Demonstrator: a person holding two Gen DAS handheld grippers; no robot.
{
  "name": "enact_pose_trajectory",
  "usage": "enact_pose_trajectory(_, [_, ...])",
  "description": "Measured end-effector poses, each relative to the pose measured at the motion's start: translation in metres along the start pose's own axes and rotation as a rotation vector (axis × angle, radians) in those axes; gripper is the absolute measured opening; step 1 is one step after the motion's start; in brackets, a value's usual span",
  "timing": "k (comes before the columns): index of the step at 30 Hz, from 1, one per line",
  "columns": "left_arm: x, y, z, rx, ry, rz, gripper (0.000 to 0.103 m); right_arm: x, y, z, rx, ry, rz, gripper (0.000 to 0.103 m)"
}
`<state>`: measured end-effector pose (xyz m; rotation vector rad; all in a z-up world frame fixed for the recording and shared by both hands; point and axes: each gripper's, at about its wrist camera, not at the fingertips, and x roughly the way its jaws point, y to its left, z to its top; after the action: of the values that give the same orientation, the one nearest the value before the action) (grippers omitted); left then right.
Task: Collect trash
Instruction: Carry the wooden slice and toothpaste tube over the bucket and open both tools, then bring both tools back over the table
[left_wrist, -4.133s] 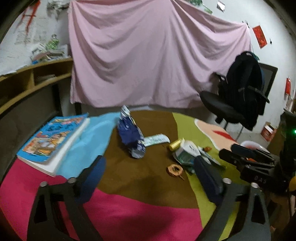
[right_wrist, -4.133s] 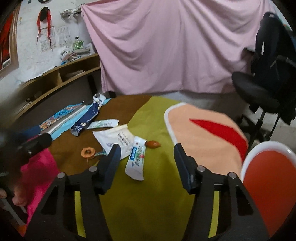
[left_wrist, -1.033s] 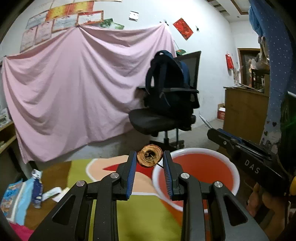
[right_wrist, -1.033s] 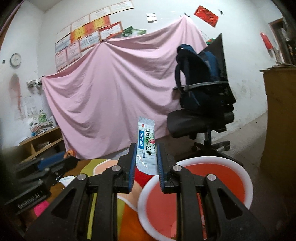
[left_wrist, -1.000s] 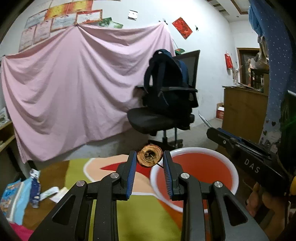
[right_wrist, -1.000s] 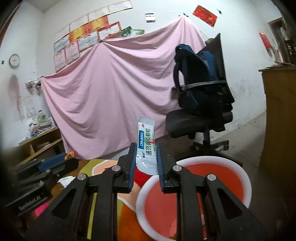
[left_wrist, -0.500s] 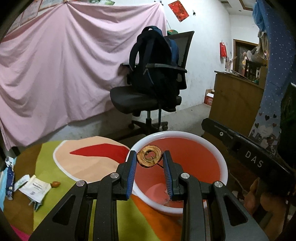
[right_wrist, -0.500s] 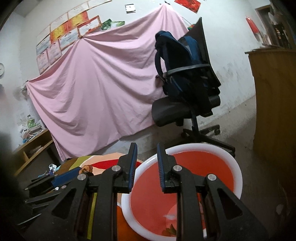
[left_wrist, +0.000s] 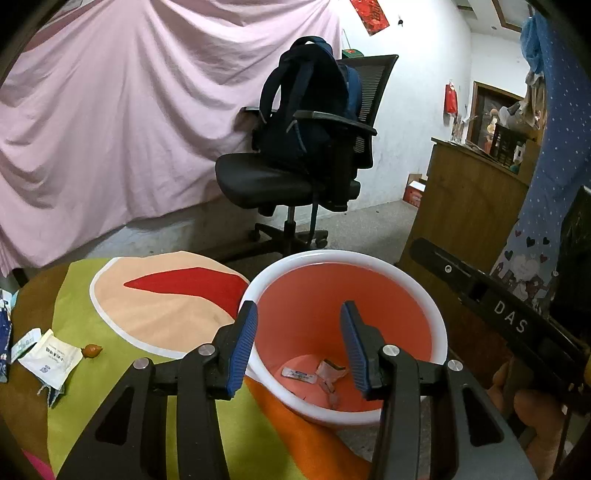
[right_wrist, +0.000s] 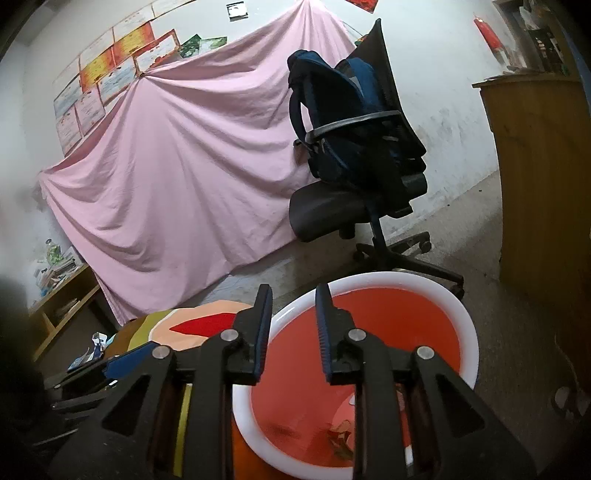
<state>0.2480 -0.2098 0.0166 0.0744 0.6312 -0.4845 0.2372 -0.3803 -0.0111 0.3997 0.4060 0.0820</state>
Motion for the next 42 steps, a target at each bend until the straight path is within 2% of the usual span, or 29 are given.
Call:
enact_pose_trajectory(10, [-0.011, 0.013, 0.0, -0.056, -0.017, 0.012, 0.045, 0.002, 0.002, -0.001, -0.009, -0.003, 0.003, 0.068])
enact_pose_trajectory(16, [-0.035, 0.032, 0.0, -0.107, -0.092, 0.102, 0.046, -0.005, 0.013, 0.001, -0.038, -0.063, 0.024, 0.087])
enact_pose_trajectory(18, [-0.048, 0.043, -0.001, -0.137, -0.13, 0.127, 0.047, -0.009, 0.019, 0.001, -0.051, -0.09, 0.029, 0.097])
enact_pose_trajectory(20, [-0.061, 0.052, -0.003, -0.158, -0.163, 0.155, 0.055, -0.014, 0.028, 0.001, -0.07, -0.125, 0.033, 0.103])
enact_pose_trajectory(25, [-0.093, 0.073, -0.011, -0.189, -0.226, 0.224, 0.06, -0.022, 0.052, -0.002, -0.128, -0.183, 0.054, 0.103])
enact_pose_trajectory(27, [-0.105, 0.082, -0.017, -0.208, -0.245, 0.254, 0.07, -0.025, 0.063, -0.005, -0.154, -0.205, 0.078, 0.103])
enact_pose_trajectory(29, [-0.117, 0.09, -0.024, -0.227, -0.276, 0.291, 0.087, -0.028, 0.073, -0.008, -0.174, -0.225, 0.101, 0.103])
enact_pose_trajectory(32, [-0.131, 0.1, -0.033, -0.252, -0.318, 0.34, 0.095, -0.032, 0.093, -0.014, -0.229, -0.254, 0.144, 0.103])
enact_pose_trajectory(34, [-0.141, 0.106, -0.039, -0.266, -0.344, 0.376, 0.099, -0.033, 0.104, -0.017, -0.259, -0.266, 0.164, 0.103])
enact_pose_trajectory(42, [-0.172, 0.126, -0.062, -0.266, -0.4, 0.463, 0.1, -0.031, 0.136, -0.029, -0.308, -0.29, 0.236, 0.103])
